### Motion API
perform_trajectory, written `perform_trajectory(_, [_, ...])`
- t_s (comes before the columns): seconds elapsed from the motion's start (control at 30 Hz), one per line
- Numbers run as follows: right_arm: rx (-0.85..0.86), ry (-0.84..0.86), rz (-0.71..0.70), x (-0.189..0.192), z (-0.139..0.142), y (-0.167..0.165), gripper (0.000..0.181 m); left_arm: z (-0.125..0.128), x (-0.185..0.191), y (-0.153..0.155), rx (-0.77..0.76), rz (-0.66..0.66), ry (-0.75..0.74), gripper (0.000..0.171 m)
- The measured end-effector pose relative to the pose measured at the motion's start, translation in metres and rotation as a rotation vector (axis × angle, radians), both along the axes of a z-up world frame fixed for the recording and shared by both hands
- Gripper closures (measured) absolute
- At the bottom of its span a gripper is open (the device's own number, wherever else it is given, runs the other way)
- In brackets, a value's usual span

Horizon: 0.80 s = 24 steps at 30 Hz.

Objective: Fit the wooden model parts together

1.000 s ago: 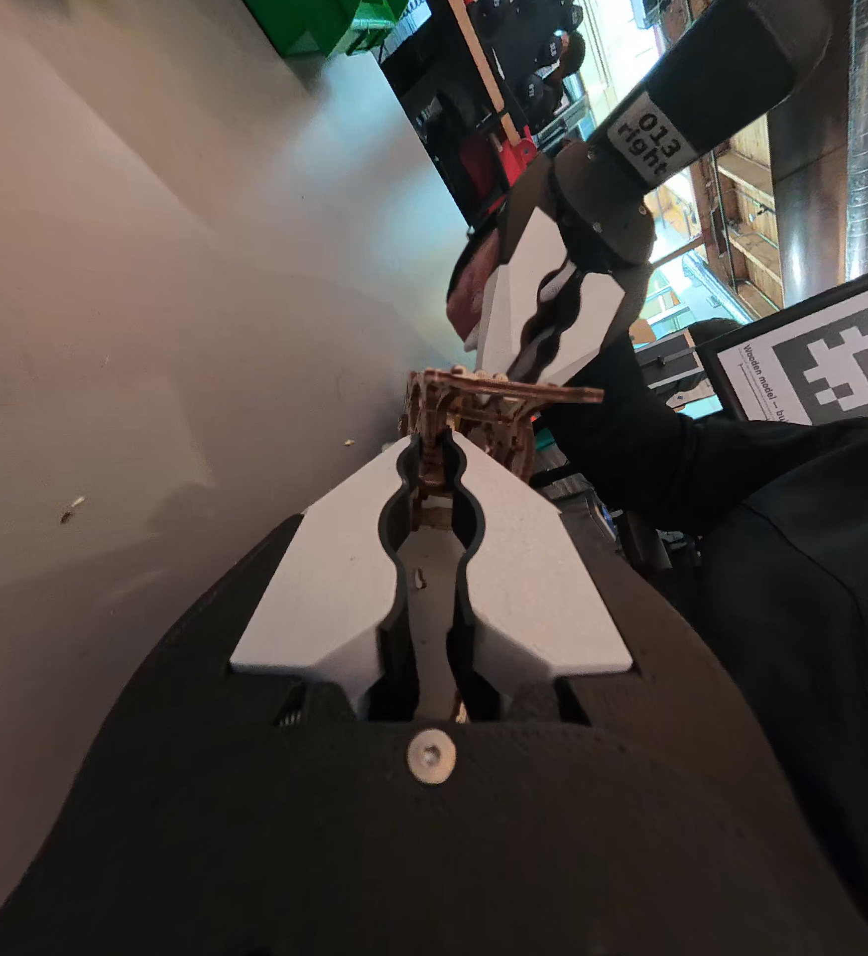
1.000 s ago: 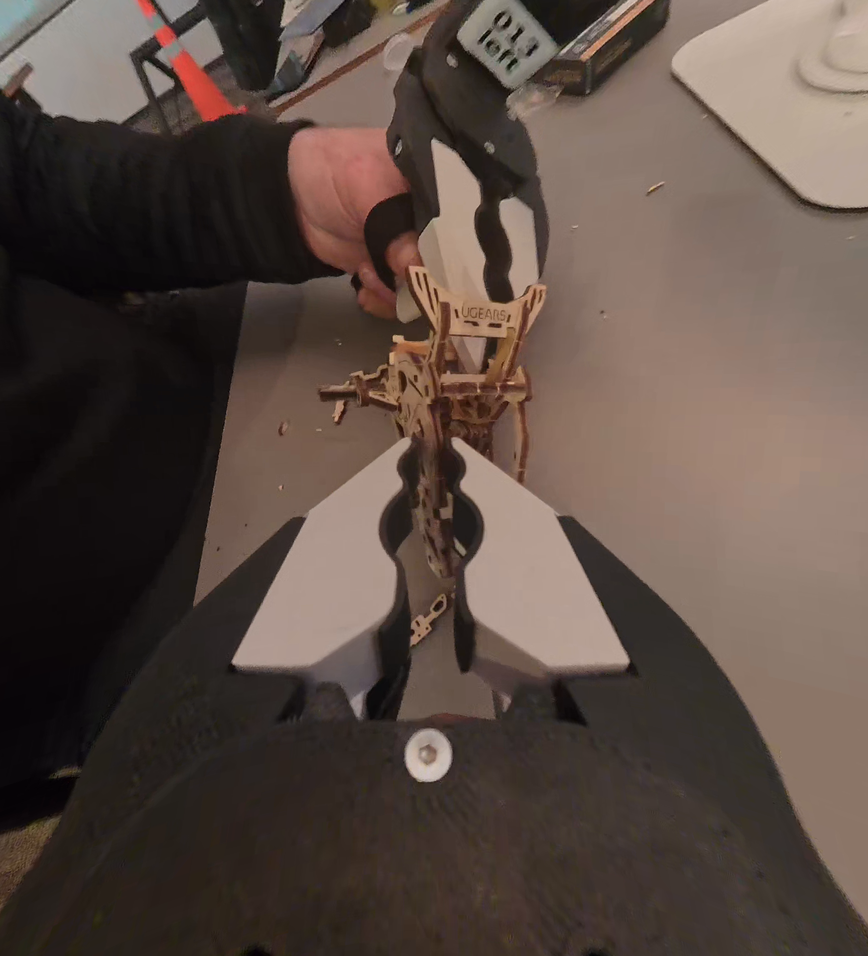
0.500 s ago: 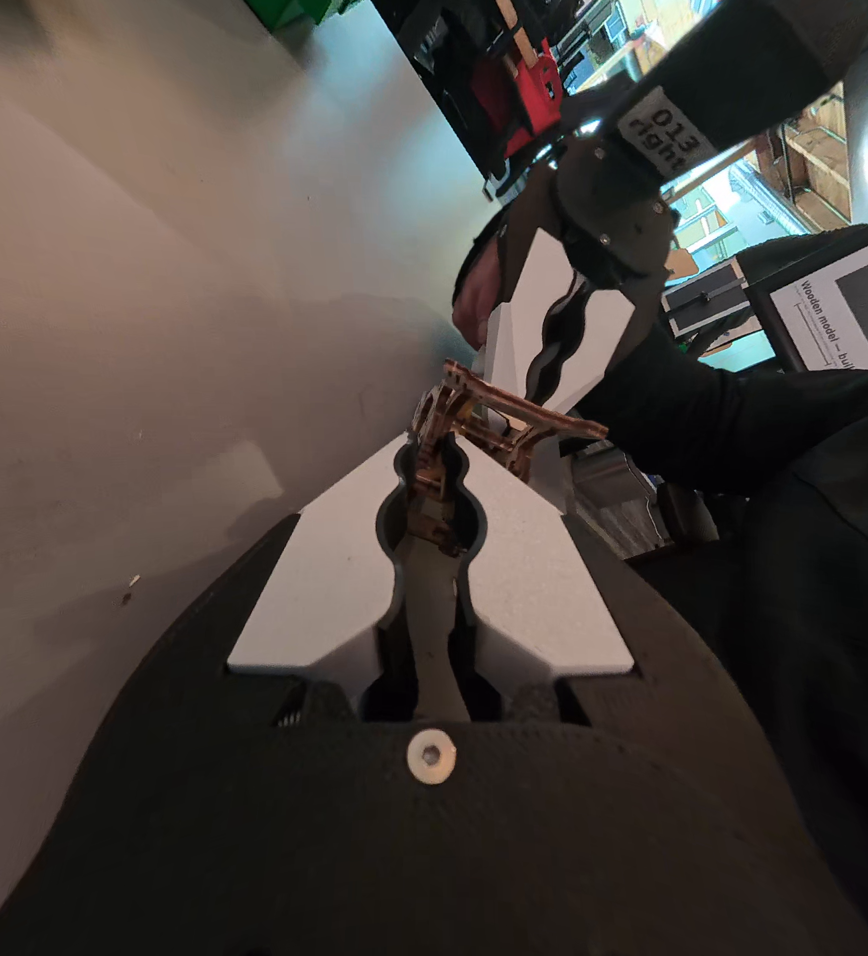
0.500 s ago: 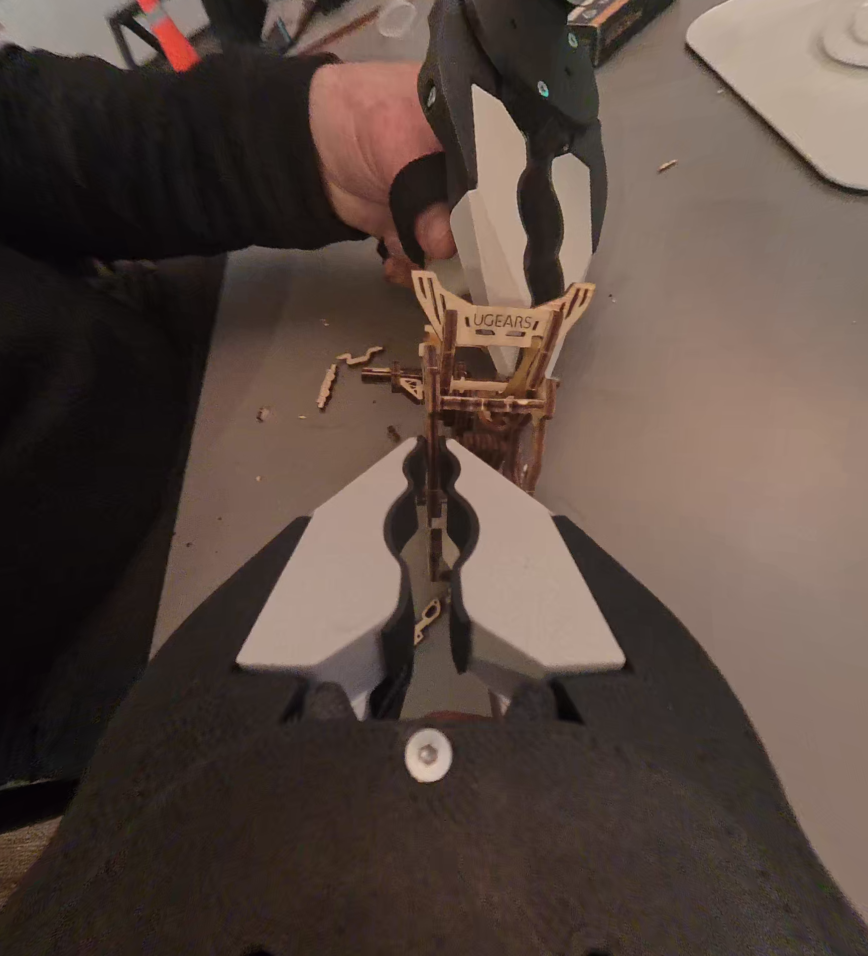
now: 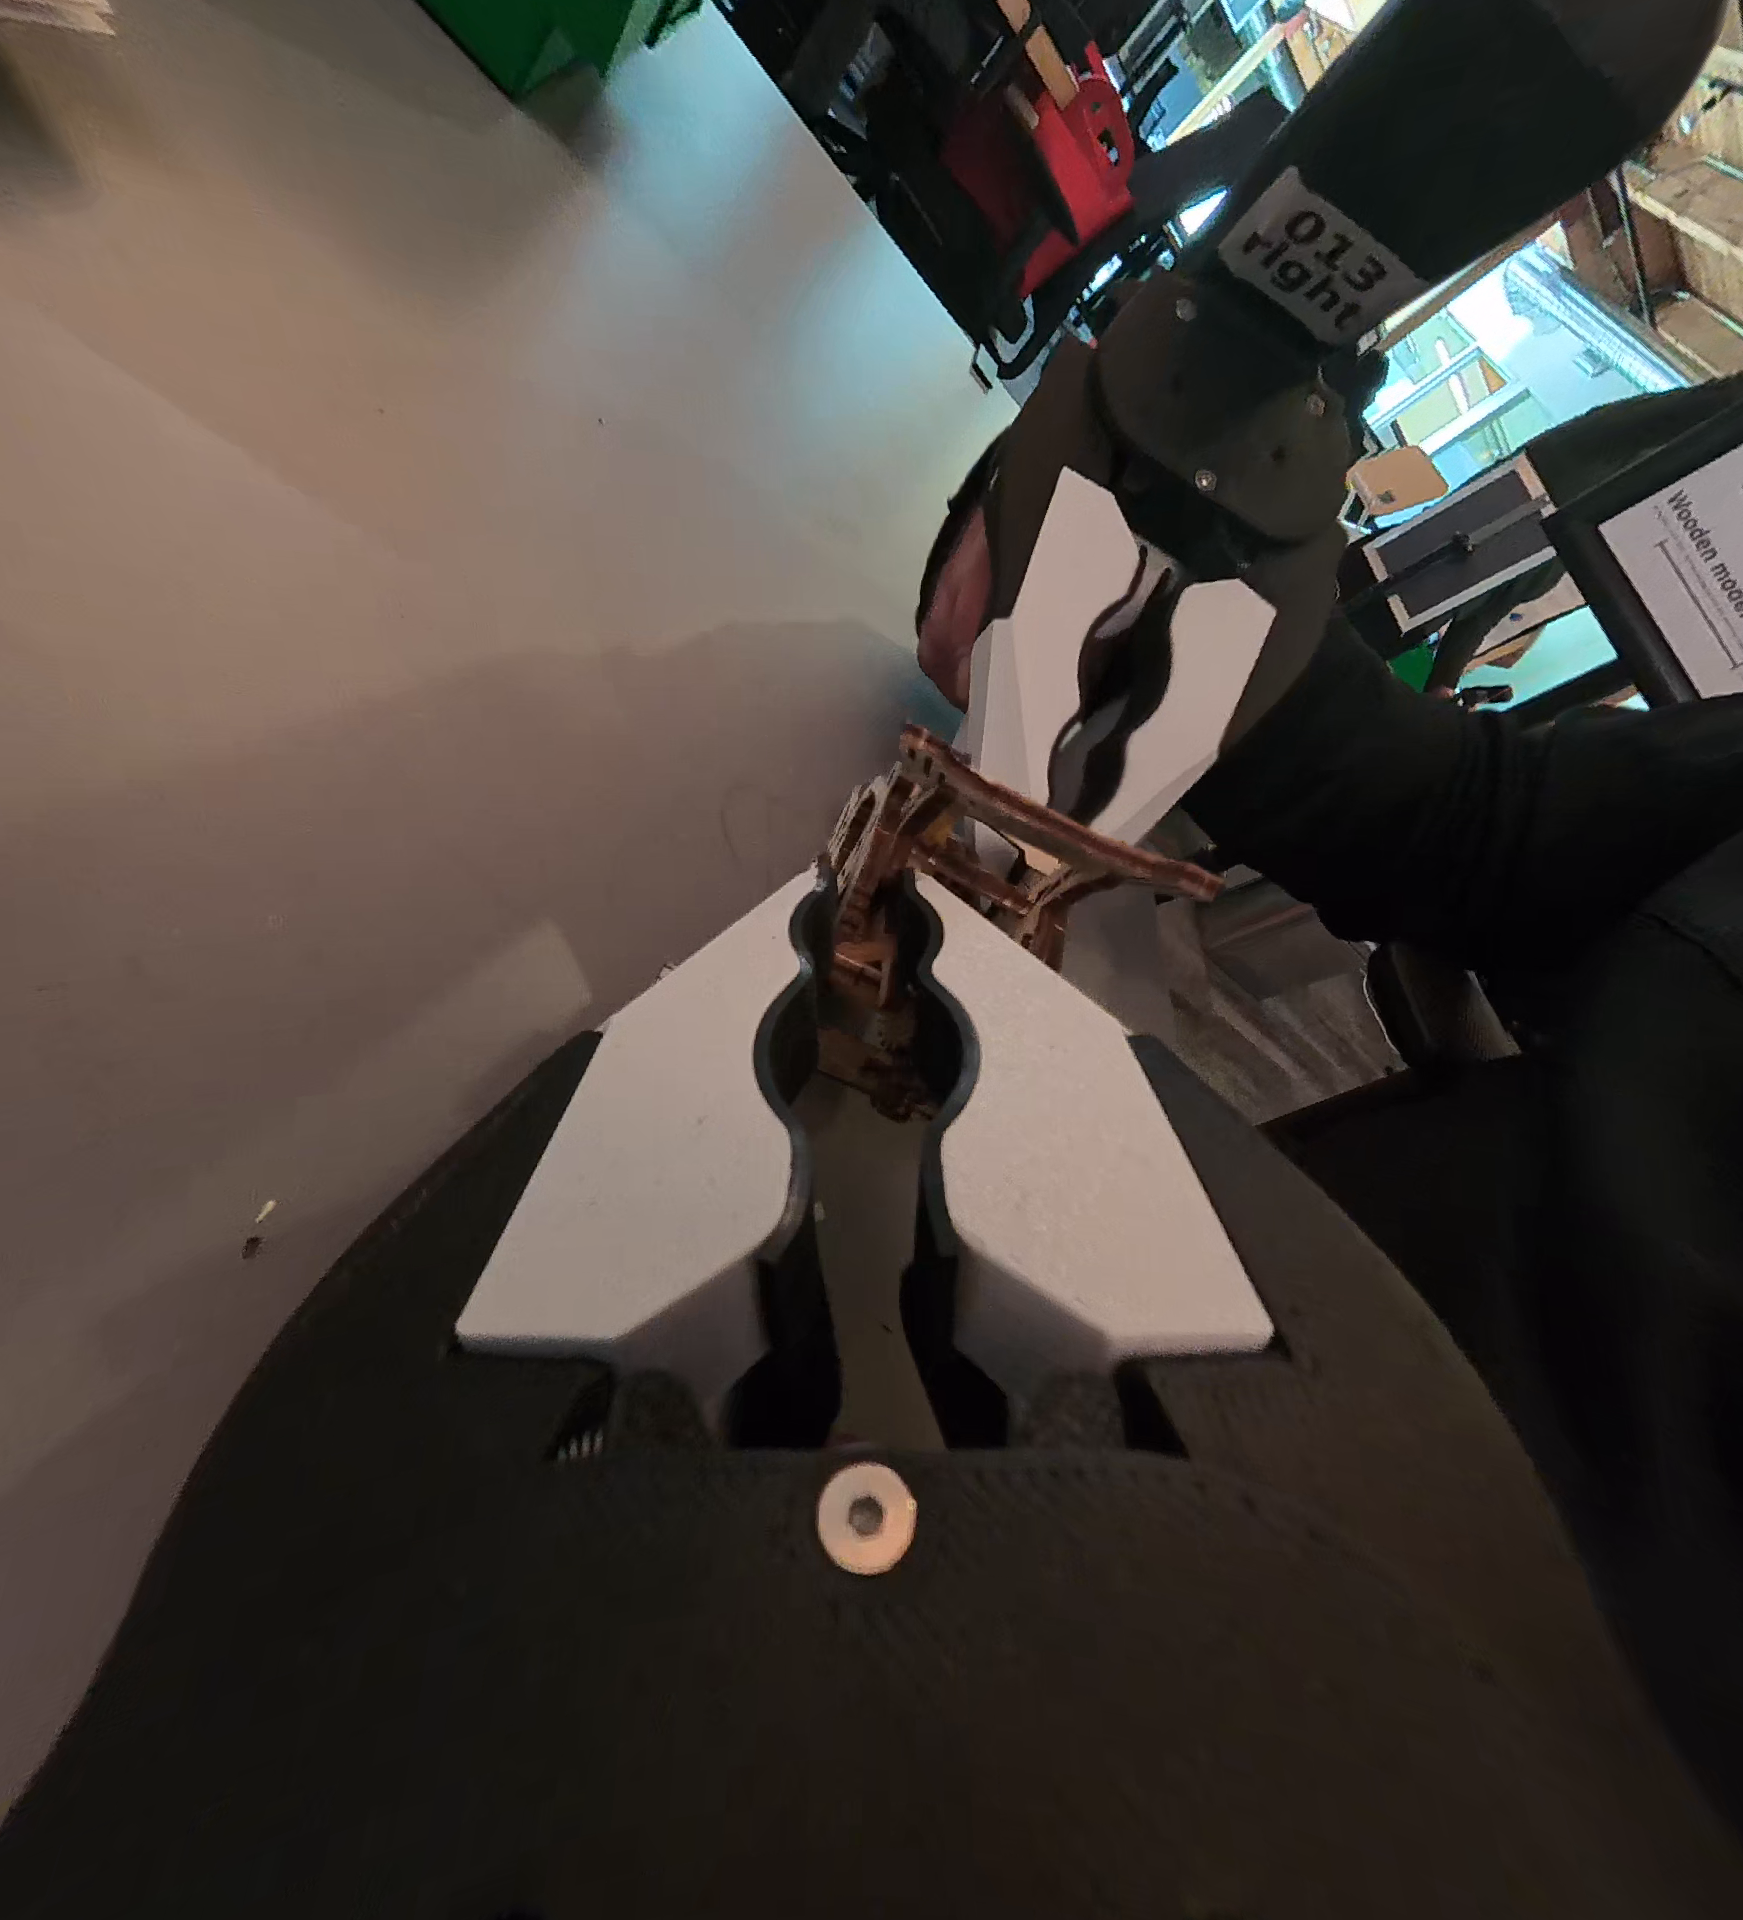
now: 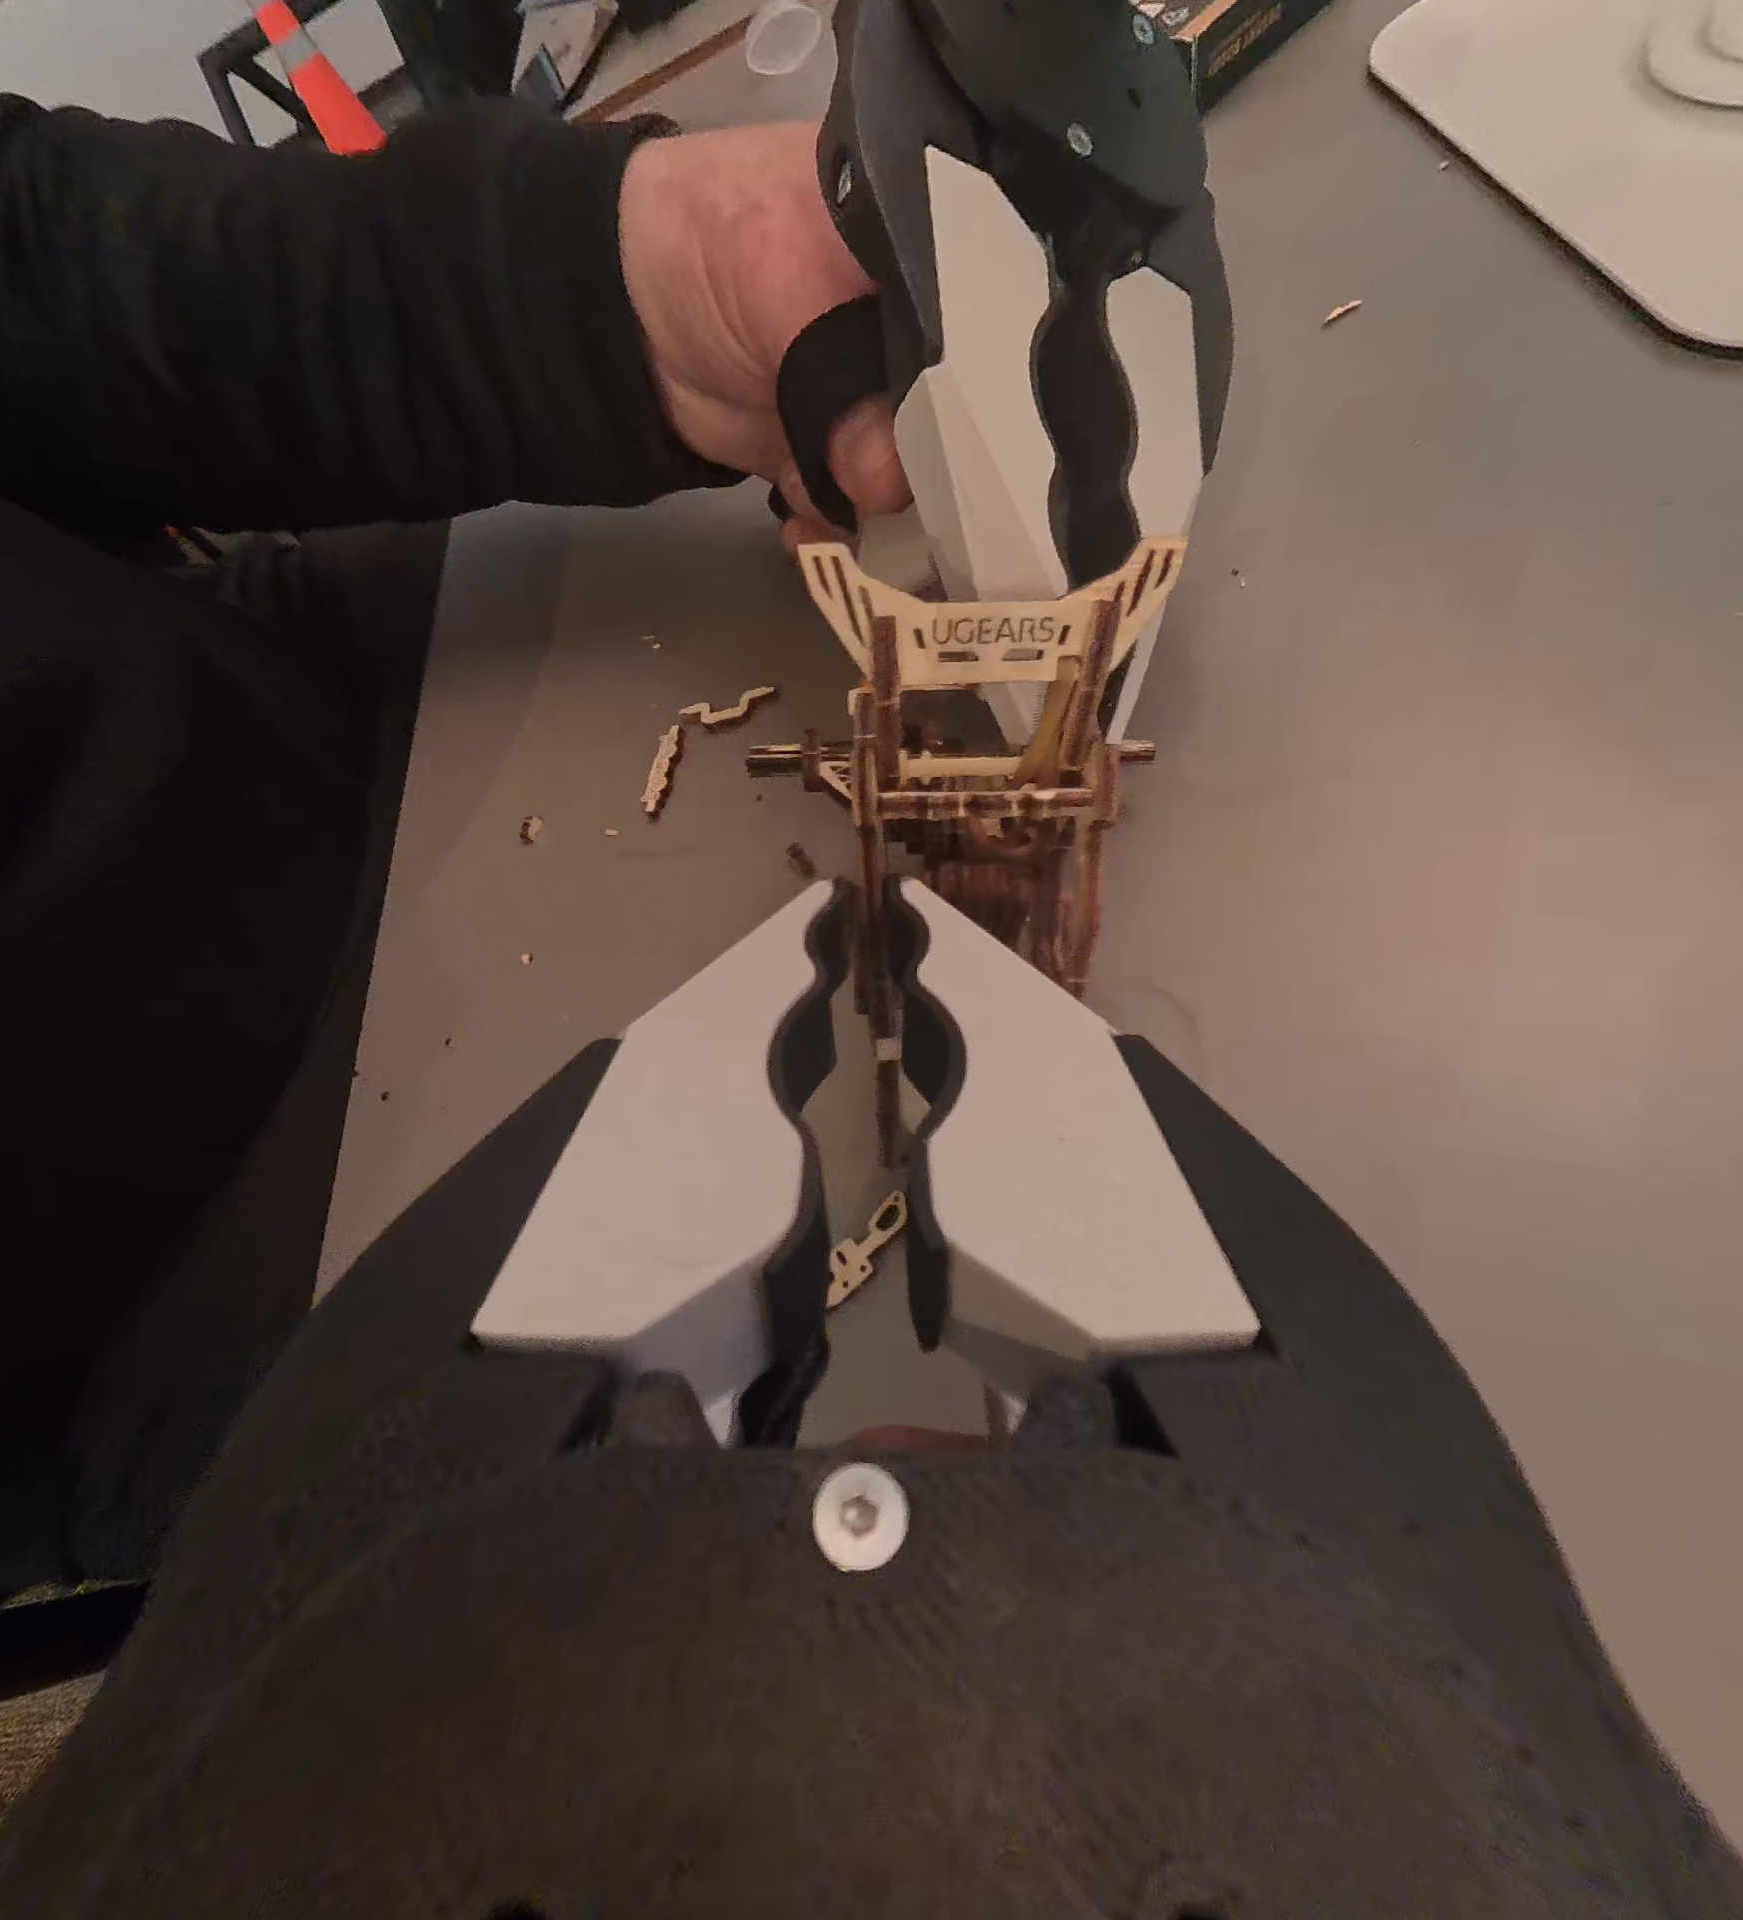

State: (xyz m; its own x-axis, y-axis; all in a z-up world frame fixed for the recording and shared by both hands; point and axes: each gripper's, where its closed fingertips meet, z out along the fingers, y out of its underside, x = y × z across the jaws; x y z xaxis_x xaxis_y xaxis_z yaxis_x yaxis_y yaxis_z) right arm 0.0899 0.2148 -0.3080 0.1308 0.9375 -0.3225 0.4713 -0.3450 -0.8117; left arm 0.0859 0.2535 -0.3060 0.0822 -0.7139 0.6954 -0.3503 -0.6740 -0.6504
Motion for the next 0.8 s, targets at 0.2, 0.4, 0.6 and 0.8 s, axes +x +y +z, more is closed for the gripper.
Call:
perform_trajectory(0.2, [-0.026,0.011,0.042,-0.001,-0.002,-0.002,0.179,-0.002,0.0,-0.001,0.018,0.0,0.014,0.163])
perform_trajectory(0.4, [-0.024,0.029,0.018,-0.003,0.0,0.002,0.181,-0.007,-0.003,0.002,0.021,0.016,0.054,0.163])
perform_trajectory(0.6, [0.006,0.027,-0.019,-0.006,-0.005,0.001,0.18,0.008,-0.027,-0.009,0.103,0.096,-0.028,0.123])
perform_trajectory(0.8, [0.048,0.013,-0.016,-0.013,-0.007,-0.002,0.18,-0.021,-0.022,-0.023,0.494,0.126,0.257,0.111])
